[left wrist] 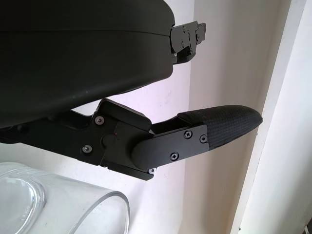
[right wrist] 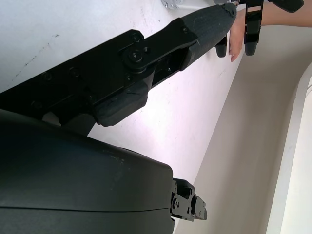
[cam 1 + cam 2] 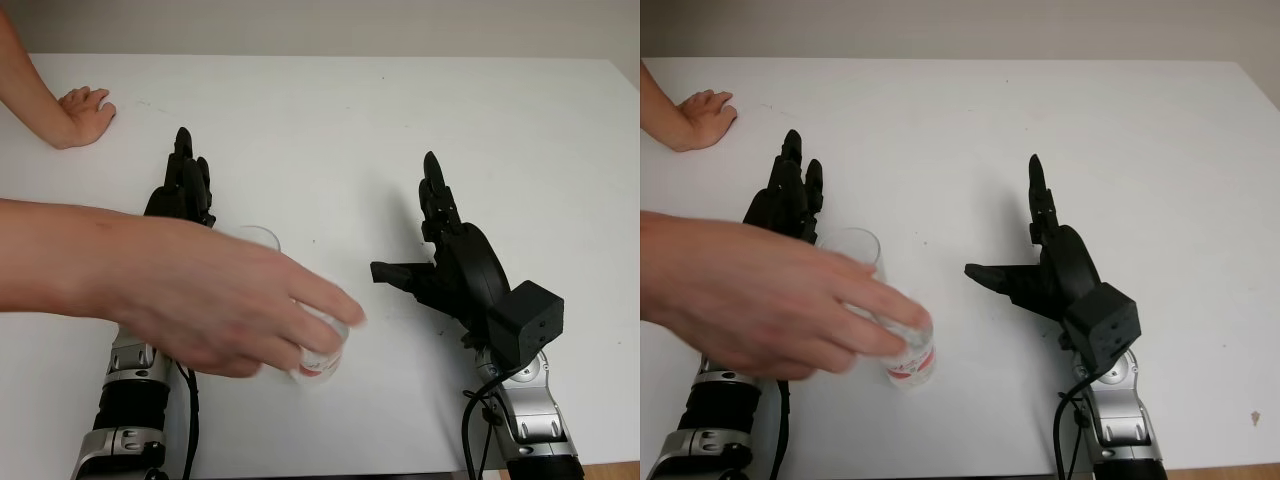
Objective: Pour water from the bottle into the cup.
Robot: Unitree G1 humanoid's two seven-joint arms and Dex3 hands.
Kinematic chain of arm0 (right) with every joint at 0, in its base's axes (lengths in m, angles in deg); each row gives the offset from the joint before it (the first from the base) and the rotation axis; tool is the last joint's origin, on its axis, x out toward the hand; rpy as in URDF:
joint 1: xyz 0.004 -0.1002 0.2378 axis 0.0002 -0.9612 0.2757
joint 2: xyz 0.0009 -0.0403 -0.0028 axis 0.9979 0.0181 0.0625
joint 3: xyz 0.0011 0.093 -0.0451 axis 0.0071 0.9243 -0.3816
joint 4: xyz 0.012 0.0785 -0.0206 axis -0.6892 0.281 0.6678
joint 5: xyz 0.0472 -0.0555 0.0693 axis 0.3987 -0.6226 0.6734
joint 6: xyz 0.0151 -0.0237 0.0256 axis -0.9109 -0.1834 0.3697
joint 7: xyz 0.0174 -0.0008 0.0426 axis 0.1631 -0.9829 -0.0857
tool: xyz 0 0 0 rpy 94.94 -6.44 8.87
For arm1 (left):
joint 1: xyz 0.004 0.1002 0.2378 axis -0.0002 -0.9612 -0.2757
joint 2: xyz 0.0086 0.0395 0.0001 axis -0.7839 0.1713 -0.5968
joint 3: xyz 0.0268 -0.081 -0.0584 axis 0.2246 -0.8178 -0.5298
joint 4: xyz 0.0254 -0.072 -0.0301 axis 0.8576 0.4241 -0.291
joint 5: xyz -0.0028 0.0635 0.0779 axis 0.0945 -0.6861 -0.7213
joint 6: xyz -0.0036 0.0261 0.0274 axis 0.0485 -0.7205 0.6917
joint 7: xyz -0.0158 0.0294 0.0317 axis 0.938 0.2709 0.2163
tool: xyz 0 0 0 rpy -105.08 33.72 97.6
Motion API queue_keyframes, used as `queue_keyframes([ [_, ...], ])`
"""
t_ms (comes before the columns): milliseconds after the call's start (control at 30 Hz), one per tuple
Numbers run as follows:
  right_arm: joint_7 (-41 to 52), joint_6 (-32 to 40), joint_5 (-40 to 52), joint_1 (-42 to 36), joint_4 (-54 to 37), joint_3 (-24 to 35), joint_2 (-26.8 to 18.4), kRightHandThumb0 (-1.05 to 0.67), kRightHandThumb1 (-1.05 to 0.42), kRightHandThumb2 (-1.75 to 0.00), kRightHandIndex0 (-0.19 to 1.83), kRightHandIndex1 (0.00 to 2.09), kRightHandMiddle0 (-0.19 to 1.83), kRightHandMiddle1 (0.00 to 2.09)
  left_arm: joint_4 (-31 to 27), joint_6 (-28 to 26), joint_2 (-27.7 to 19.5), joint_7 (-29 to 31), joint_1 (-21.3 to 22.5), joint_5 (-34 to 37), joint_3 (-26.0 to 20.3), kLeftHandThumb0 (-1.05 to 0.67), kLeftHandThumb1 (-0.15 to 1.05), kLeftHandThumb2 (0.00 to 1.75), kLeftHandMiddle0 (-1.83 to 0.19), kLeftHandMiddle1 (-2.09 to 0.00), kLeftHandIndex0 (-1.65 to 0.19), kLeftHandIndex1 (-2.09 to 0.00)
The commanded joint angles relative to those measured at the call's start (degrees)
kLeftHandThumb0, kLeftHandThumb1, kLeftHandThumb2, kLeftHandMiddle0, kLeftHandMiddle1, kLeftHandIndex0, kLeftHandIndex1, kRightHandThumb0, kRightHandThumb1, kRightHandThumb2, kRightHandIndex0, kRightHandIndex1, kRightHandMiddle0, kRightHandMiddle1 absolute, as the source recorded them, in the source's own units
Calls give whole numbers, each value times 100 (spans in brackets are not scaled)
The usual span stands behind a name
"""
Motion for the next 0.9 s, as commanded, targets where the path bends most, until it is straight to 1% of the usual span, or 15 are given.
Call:
queue_keyframes([
  [0, 4, -6, 6, -47, -93, 25, -21, -102, -86, -5, -19, 0, -19, 0, -39, 32, 1, 10, -31, -18, 8, -83, 105, 70, 19, -3, 19, 0],
  [367, 80, 20, -21, 16, -66, -16, -57, -103, -87, -5, -19, 0, -19, 0, -42, 59, 60, -85, -61, -13, -27, -83, 105, 68, 19, -5, 19, 0],
  [500, 328, 300, 215, -190, -464, -59, -56, -104, -86, -5, -19, 0, -19, 0, -36, 80, 85, -99, -72, -3, -50, -83, 105, 67, 19, -3, 19, 0],
  [600, 699, 449, 462, -469, -966, -112, -164, -101, -84, -5, -19, 0, -19, 0, 1, 121, 81, -81, -40, -11, -43, -83, 105, 68, 19, -3, 19, 0],
  [700, 1043, 452, 643, -790, -1459, -182, -294, -98, -82, -4, -19, 0, -19, 0, 37, 151, 74, -66, -10, -15, -39, -83, 105, 68, 19, -3, 19, 0],
  [867, 1597, 729, 1021, -1367, -2306, -325, -567, -94, -80, -4, -19, 0, -19, 0, 61, 171, 72, -68, 13, -41, -12, -83, 105, 69, 19, -4, 19, 0],
])
